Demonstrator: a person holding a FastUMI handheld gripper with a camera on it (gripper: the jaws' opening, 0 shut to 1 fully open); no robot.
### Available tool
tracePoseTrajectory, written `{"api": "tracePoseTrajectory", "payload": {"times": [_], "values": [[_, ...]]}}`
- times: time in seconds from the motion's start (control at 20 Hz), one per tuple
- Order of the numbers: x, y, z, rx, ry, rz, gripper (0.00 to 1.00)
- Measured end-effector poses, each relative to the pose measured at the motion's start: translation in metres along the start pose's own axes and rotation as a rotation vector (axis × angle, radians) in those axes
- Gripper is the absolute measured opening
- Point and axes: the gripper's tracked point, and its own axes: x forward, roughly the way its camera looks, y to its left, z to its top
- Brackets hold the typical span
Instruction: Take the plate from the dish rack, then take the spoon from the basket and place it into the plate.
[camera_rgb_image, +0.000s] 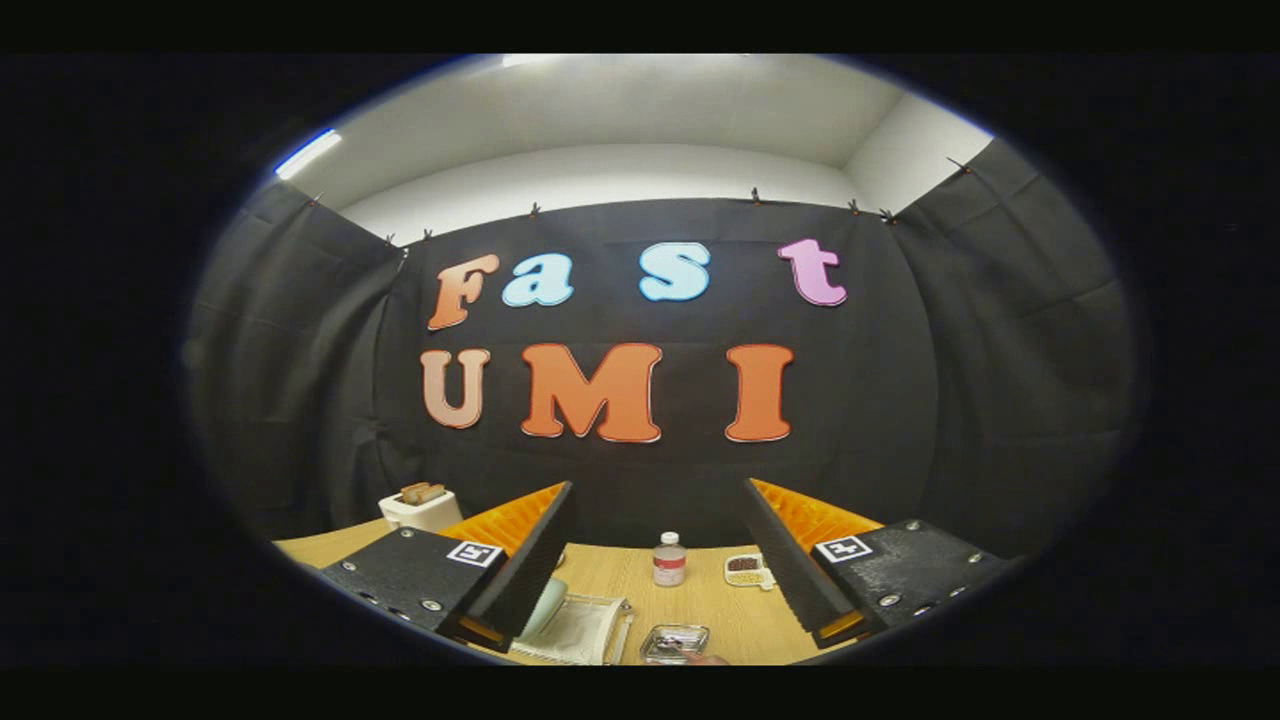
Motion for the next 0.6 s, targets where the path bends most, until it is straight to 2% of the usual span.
{"api": "tracePoseTrajectory", "payload": {"times": [0.15,0.6], "values": [[0.008,0.012,-0.009,0.005,0.042,0.036,0.98],[0.042,0.050,-0.102,0.156,0.468,0.121,0.98]]}}
